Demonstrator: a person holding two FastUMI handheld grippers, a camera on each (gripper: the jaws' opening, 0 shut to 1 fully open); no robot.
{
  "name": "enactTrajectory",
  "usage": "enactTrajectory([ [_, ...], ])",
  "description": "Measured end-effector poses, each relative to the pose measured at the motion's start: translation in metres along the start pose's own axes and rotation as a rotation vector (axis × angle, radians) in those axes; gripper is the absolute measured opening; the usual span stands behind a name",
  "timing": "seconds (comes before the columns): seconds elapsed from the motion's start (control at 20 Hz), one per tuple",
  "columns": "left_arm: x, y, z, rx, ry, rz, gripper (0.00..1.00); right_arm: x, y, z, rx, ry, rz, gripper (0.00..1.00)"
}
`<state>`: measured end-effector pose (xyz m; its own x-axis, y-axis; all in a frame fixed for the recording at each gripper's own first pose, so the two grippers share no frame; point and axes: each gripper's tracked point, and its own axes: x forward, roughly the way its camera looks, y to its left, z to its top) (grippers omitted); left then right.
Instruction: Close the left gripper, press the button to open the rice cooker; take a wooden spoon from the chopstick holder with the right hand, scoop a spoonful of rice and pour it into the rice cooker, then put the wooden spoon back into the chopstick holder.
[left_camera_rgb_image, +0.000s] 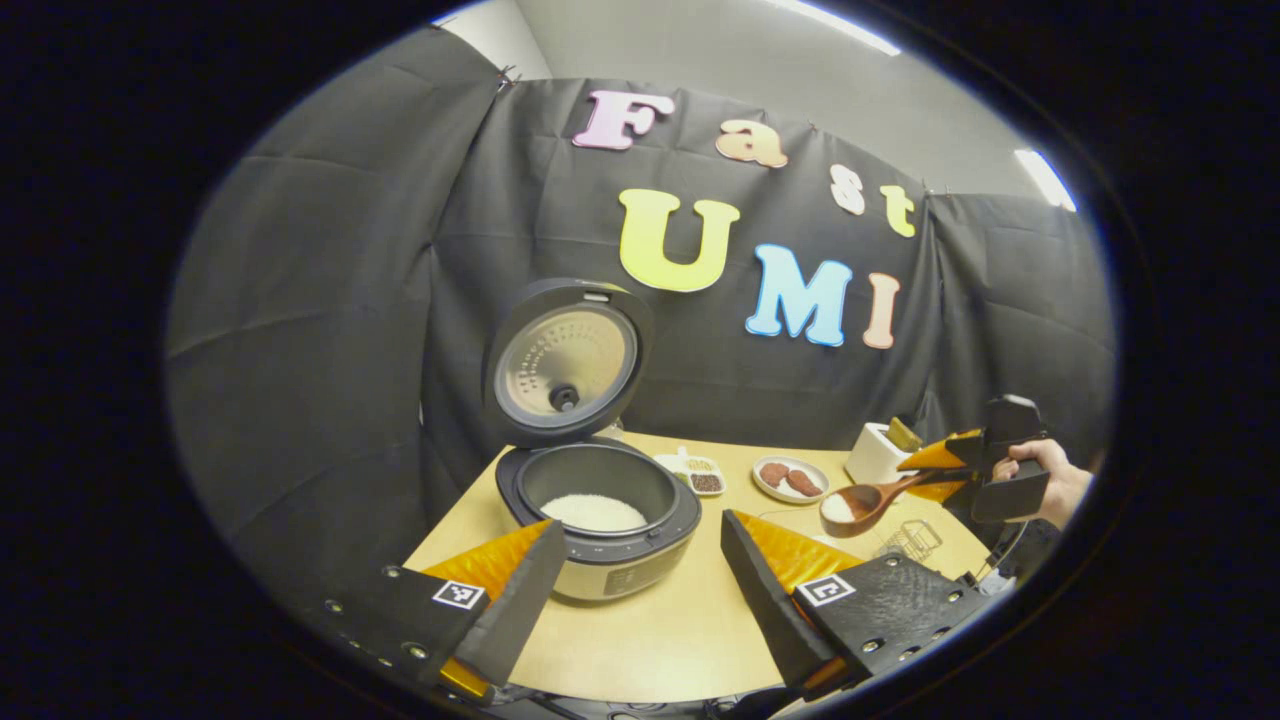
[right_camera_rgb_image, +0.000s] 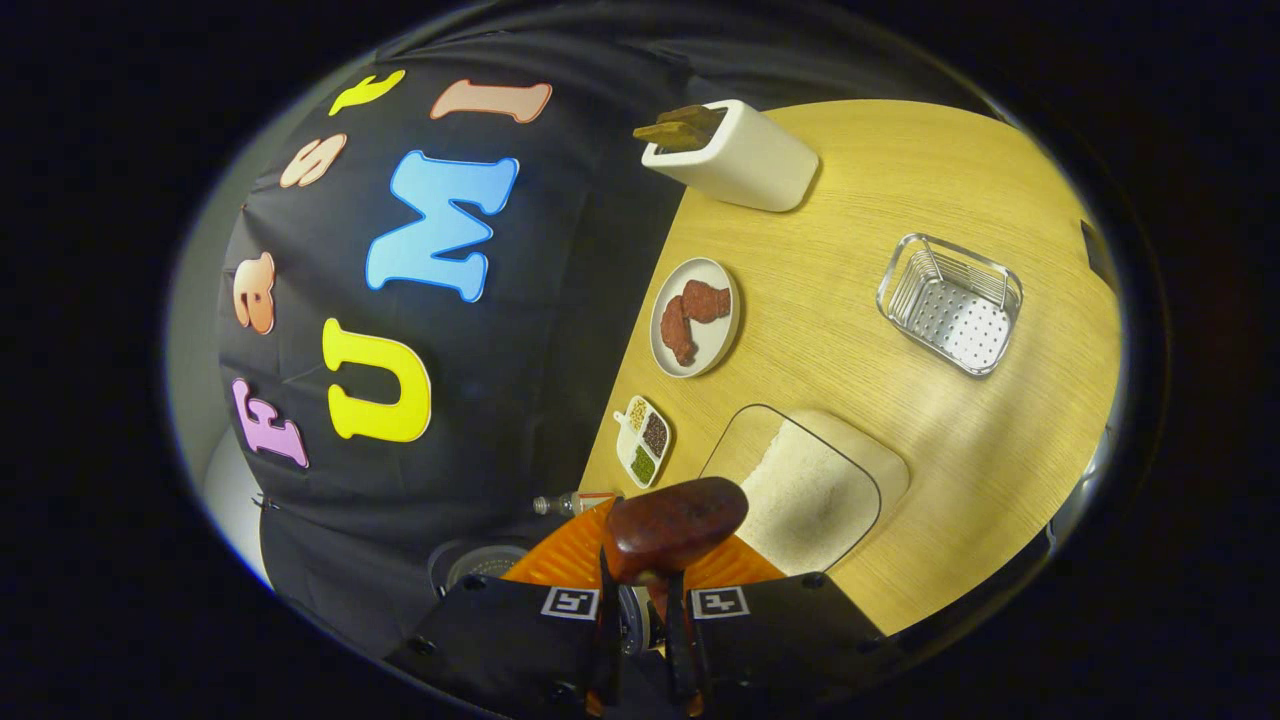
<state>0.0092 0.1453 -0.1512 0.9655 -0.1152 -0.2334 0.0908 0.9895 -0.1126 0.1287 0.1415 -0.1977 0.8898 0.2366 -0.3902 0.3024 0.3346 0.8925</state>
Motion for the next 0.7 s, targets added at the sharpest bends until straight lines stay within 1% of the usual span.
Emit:
enactTrajectory([
  [0.15, -0.001, 0.007, -0.002, 0.006, 0.003, 0.011, 0.98, 0.004, 0.024, -0.005, -0.022, 0.008, 0.030, 0.19],
  [0.25, -0.004, 0.019, -0.001, 0.019, -0.007, 0.037, 0.97, 0.011, 0.042, -0.013, -0.050, 0.021, 0.049, 0.19],
  [0.45, -0.004, 0.044, 0.003, -0.013, -0.017, 0.080, 0.97, 0.023, 0.083, -0.035, -0.053, 0.068, 0.106, 0.19],
  [0.5, -0.004, 0.050, 0.003, -0.023, -0.020, 0.091, 0.98, 0.027, 0.091, -0.040, -0.056, 0.077, 0.116, 0.15],
  [0.55, -0.005, 0.056, 0.002, -0.030, -0.022, 0.103, 0.98, 0.032, 0.099, -0.046, -0.059, 0.084, 0.120, 0.19],
  [0.7, -0.005, 0.071, 0.002, -0.043, -0.027, 0.135, 0.97, 0.045, 0.125, -0.060, -0.075, 0.100, 0.141, 0.19],
])
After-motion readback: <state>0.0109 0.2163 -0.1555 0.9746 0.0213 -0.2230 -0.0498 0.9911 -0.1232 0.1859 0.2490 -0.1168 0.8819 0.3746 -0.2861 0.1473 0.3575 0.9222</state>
